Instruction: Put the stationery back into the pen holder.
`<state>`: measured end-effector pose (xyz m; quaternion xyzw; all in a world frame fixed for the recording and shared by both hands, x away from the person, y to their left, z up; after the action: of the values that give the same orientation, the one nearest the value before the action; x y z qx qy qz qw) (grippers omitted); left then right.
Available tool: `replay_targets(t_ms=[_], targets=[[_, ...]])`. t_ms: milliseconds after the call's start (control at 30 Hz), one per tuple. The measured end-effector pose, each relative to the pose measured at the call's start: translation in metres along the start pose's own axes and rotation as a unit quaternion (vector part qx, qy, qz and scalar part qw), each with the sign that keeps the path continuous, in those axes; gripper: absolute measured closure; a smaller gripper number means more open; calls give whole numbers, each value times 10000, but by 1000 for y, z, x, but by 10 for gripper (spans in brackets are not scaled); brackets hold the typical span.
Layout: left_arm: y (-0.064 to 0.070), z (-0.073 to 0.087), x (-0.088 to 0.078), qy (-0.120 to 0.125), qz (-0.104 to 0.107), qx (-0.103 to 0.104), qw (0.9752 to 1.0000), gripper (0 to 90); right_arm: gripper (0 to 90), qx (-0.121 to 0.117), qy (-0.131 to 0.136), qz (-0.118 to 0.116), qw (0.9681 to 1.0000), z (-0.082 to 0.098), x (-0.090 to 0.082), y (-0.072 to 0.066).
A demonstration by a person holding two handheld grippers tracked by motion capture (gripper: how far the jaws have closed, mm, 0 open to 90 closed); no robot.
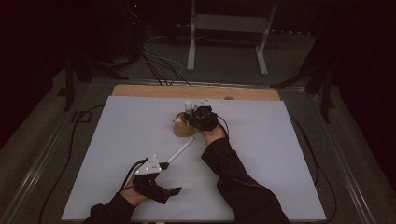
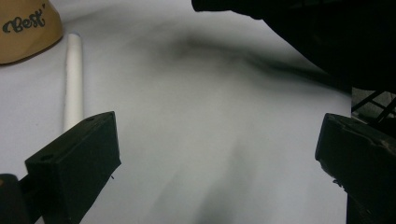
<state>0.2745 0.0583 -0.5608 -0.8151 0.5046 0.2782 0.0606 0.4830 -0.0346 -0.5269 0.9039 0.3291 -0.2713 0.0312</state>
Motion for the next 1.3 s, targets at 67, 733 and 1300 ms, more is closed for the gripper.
replay_targets(t_ms=[67,733,1300], targets=[[0,0,0,-2,-5,5,10000,6,661,2,-34,-10,10000,4,2,1],[0,-5,-3,34,1,-24,10000,5,116,109,477,-843,9952,-25,-65,-6],[-1,-14,-8,110,-101,-25,9999,5,101,-452,372,-969,9936,8,-119,-4]])
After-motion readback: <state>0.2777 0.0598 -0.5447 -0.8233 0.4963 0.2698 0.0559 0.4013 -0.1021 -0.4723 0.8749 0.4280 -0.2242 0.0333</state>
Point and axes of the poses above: each handheld gripper's, and its own axes: x roughly forward along the jaws, z roughly out of its underside, y roughly to its right, the point moved 9 cm from there along x, roughly forward along the jaws, and after that the axes turned 1 degree about y, right-handed, at the moved point
